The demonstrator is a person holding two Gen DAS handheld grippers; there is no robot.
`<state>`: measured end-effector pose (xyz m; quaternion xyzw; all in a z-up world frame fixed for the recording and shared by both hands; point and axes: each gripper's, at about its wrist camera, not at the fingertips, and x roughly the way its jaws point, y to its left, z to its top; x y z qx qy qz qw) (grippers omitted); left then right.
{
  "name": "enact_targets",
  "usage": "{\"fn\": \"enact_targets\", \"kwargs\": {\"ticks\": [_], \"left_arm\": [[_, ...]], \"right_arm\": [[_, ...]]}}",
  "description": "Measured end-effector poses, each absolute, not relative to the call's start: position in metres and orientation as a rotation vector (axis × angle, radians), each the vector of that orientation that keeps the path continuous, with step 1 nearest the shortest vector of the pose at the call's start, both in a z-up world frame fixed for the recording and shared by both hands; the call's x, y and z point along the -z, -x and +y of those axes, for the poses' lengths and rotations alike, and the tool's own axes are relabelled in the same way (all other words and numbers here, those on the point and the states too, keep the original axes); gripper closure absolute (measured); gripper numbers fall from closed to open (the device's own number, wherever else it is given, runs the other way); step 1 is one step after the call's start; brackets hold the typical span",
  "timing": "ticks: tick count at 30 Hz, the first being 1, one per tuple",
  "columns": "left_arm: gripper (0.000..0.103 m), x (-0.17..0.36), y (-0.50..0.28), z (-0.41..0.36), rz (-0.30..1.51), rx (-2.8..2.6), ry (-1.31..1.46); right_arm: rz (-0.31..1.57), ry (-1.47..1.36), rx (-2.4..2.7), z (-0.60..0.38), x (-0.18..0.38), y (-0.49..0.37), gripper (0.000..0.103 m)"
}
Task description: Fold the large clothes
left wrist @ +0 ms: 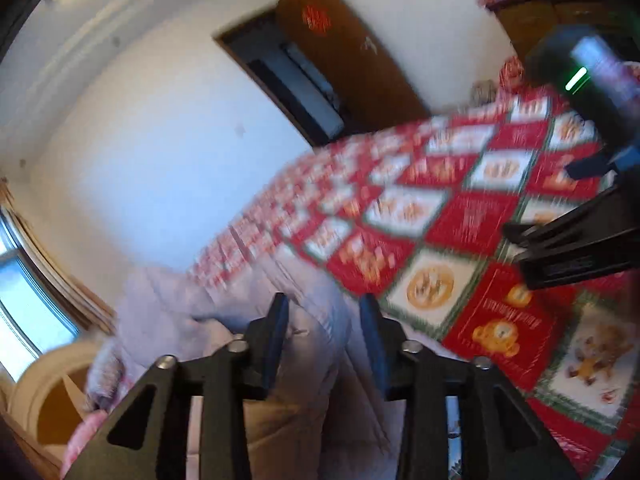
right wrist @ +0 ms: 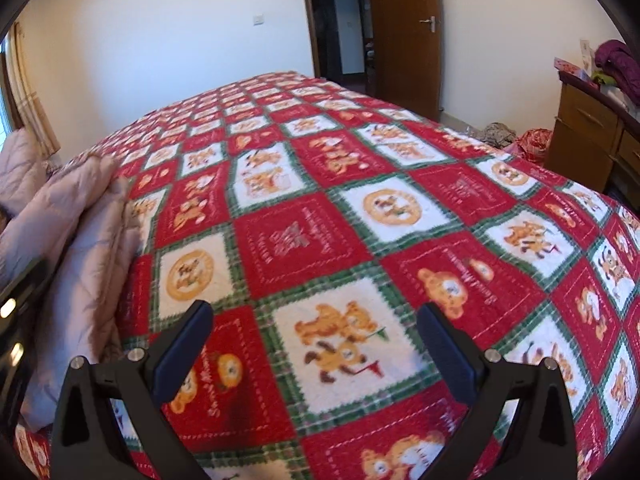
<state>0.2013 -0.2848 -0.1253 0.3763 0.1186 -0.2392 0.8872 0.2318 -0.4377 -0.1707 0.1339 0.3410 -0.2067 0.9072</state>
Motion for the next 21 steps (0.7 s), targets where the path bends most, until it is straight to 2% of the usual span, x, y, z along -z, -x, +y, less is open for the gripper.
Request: {"fn": "enact_targets", "kwargs": {"ticks": [1,3,5,8,14,17,21], "left_arm": [[0.03,0.112,-0.188,-0.281,0.213,0.519,-0.764],[0.004,0.085,-0.164,-0.267,0.132,0.532,-0.718],[0.004,0.066,-0.154,-0.245,0.096,0.527,-0.665],[0.004,0.053,-0.174,-0.203,0.134,0.426,-0.59],[0.004,0.066,-0.269,-0.086,0.361,0.102,-0.383],[0.004,0.075,-0.304,-0.035,0.463,0.018,-0.212],[0.004,0.088,-0.335,-0.002,0.549,0.022,-0.038]], "right_arm": [[0.693,-0.276,0.435,-0.44,0.167,-0.232,0.0],[0.678,-0.269,0.447,-0.442,0.158,-0.234,0.0],[0.651,-0.258,0.451,-0.441,0.142,-0.236,0.0],[0.591,-0.242,0.417,-0.429,0.106,-0.244,0.0],[0.513,-0.194,0.1,-0.347,0.035,-0.298,0.0],[0.548,-0.159,-0.07,-0.296,0.028,-0.337,0.0],[0.693,-0.199,-0.18,-0.267,0.052,-0.385,0.002]]}}
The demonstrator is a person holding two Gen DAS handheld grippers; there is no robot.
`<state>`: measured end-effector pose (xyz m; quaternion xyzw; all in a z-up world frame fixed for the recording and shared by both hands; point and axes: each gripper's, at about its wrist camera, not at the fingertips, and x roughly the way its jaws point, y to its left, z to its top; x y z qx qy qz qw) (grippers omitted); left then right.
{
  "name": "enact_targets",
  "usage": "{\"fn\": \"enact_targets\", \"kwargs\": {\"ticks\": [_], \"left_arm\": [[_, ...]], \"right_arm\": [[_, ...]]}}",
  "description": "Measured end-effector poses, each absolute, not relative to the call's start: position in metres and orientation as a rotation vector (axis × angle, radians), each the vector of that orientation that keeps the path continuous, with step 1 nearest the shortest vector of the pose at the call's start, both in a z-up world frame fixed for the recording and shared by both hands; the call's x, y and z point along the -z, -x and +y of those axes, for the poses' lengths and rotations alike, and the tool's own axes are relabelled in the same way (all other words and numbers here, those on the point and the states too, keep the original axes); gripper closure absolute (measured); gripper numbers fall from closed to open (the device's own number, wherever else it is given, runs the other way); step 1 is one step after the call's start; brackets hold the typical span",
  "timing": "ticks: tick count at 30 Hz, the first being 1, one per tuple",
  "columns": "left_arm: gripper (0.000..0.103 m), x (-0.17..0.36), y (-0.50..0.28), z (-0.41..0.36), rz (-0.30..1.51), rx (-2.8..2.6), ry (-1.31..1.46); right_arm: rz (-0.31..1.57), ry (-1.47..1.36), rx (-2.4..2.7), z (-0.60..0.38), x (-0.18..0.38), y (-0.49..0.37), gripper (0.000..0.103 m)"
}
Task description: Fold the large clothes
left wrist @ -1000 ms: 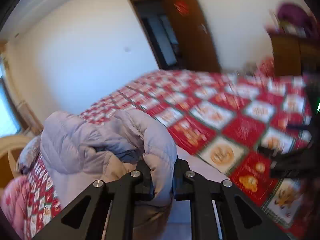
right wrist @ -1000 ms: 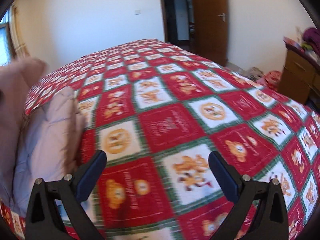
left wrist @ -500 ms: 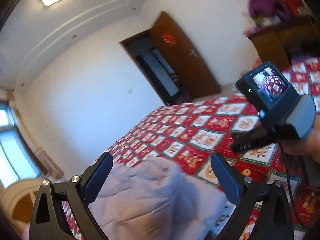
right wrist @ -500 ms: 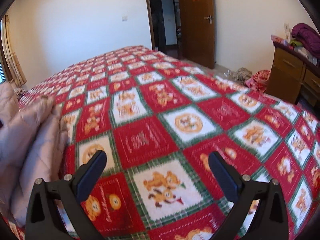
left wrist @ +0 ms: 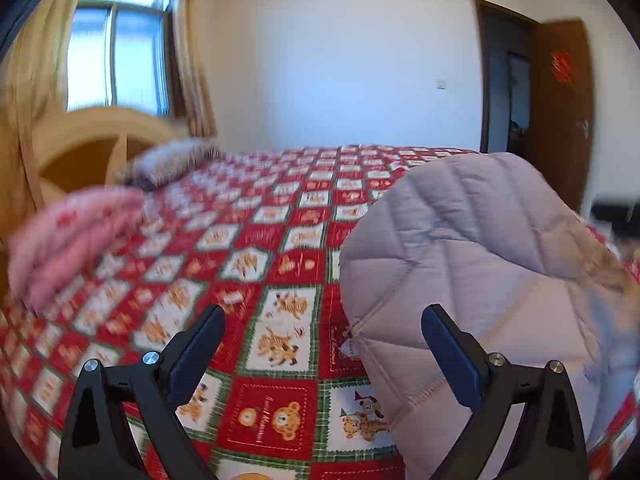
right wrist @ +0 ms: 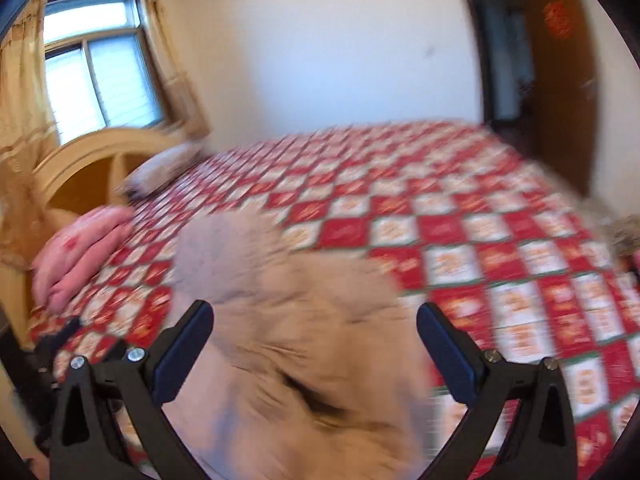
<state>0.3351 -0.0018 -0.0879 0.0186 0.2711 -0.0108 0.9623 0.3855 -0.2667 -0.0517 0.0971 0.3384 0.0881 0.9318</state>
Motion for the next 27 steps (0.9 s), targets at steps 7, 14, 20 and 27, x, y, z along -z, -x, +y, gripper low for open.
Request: {"fn": "enact_targets", "kwargs": {"ticks": [7,14,20,27], "left_arm": [[0.004,0.089,-0.373,-0.016,0.553,0.095,0.096],[0.004,0.124,-0.399,-0.115,0.622,0.134,-0.128],[0.004,0.098,-0.384,-0.124,0.563,0.123,-0.176],[0.004,0.082,-0.41,-0.129,0.602,0.093,-0.124]], "right_arm": [[0.861,-0.242,-0.108,-0.3,0.111,-0.367,0.083],[0.885,-0.297,0.041,-0.346,0.14,-0.337,0.08],[0.655,-0.269,0.147,-0.349,0.059,-0.315,0.054],[0.602,-0.21,-0.074,-0.307,0.051,-0.383,0.051]]}}
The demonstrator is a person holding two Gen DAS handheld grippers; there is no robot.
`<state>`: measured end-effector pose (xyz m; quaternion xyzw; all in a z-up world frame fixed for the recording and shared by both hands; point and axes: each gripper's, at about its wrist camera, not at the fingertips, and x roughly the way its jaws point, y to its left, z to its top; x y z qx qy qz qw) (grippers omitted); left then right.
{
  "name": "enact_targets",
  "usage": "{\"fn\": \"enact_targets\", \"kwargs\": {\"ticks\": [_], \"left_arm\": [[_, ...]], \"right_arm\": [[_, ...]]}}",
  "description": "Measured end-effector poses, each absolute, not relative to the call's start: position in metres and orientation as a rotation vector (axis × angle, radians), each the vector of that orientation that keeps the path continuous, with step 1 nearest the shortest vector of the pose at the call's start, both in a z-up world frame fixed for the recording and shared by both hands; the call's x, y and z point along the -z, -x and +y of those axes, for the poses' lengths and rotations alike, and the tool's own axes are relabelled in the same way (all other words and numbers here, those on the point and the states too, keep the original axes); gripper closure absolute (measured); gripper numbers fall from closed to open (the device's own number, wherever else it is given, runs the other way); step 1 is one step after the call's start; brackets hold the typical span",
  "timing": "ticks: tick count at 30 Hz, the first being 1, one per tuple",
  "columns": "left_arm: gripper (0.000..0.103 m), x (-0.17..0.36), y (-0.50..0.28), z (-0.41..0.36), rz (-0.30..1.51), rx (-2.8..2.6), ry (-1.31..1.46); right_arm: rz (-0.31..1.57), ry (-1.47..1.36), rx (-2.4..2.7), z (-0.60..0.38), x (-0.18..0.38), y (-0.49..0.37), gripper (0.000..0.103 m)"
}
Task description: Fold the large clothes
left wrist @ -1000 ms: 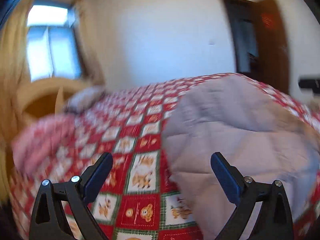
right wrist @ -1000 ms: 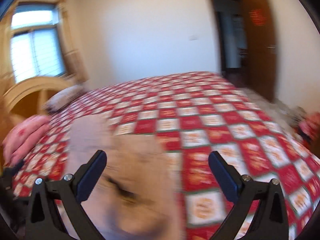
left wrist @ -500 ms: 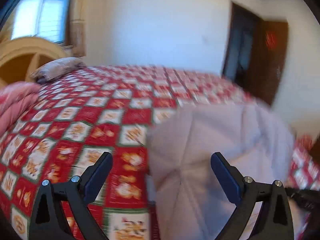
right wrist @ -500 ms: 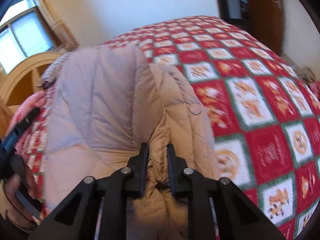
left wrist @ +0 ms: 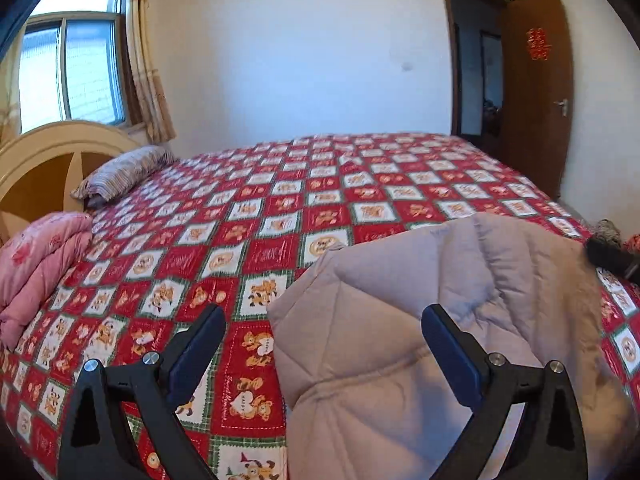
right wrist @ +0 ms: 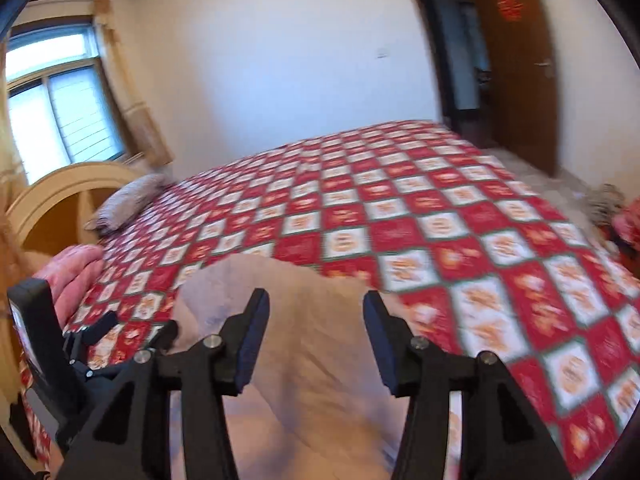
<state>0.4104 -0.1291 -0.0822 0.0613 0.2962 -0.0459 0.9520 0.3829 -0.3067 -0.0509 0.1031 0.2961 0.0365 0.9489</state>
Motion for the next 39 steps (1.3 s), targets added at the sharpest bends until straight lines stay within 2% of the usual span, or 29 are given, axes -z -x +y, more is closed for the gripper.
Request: {"fn": "enact_targets", "kwargs": {"ticks": [3,8,17,39], "left_arm": [[0.004,0.104,-0.428,-0.132,0.667,0.084,-0.125],[0.001,0.135,-0.432,-0.136,0.712,0.131,-0.078],[0.001,0.16,-0.434,-0.131,0.704,0.139,-0.027],[0.001,0.176,-0.443,-0.136,0.746,0.136,-0.033]], "right_arm": [[0.691,-0.201,-0.056,-0.313,0.089,-0.398,0.051],[0.722,-0.279,-0.048,-0.336,0.132,-0.386,0.053],[0.707,-0.26,-0.038,-0.33,0.148,-0.387,0.053],[0.733,-0.299,-0.035,-0.338,0.176,-0.396,0.052]]}}
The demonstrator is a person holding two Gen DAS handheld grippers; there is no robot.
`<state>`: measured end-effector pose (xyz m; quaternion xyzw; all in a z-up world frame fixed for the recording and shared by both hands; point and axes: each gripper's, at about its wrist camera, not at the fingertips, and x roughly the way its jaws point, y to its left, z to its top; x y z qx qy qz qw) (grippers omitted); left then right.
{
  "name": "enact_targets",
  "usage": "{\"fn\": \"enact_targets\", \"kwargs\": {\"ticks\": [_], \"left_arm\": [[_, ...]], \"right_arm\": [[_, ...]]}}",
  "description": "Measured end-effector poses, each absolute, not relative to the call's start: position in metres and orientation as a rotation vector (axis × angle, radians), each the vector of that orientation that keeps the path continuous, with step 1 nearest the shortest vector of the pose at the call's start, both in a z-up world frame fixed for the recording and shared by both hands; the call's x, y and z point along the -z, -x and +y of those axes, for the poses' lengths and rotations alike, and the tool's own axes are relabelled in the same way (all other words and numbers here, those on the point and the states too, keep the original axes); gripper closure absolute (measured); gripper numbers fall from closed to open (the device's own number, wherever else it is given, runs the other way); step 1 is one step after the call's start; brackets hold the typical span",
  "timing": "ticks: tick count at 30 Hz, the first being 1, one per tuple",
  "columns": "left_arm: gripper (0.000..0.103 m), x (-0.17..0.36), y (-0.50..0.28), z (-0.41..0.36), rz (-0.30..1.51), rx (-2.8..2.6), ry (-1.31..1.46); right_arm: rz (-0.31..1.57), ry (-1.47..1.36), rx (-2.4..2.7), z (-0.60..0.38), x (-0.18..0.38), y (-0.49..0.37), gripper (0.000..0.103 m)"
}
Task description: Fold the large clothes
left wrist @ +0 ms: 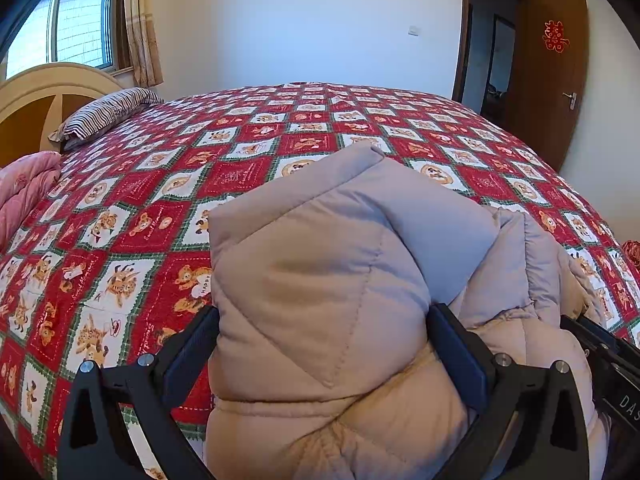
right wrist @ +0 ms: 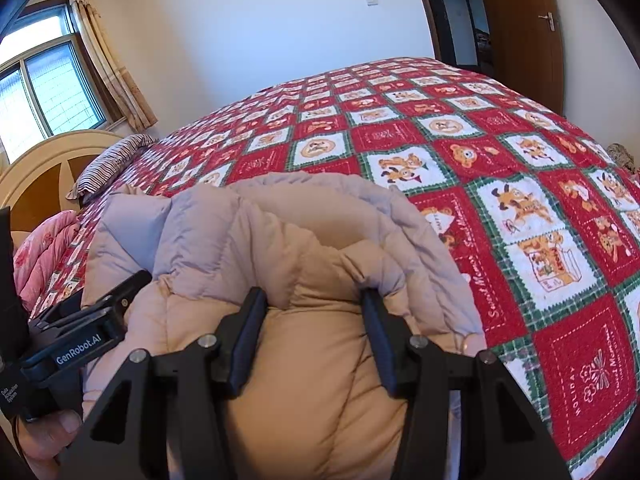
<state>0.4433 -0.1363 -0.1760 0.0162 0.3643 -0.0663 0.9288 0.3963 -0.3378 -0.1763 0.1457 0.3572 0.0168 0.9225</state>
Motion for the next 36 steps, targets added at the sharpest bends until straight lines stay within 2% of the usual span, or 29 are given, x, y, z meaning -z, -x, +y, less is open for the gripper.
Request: {"fn": "enact_targets", "kwargs": {"ticks": [36], "left_arm": [[0.0,0.188,-0.455,-0.14,0.791,0.129,-0.06]], "right_arm": [[0.767,-0.227,0.032,-0.331,0.189,-0.406,0.05]]}}
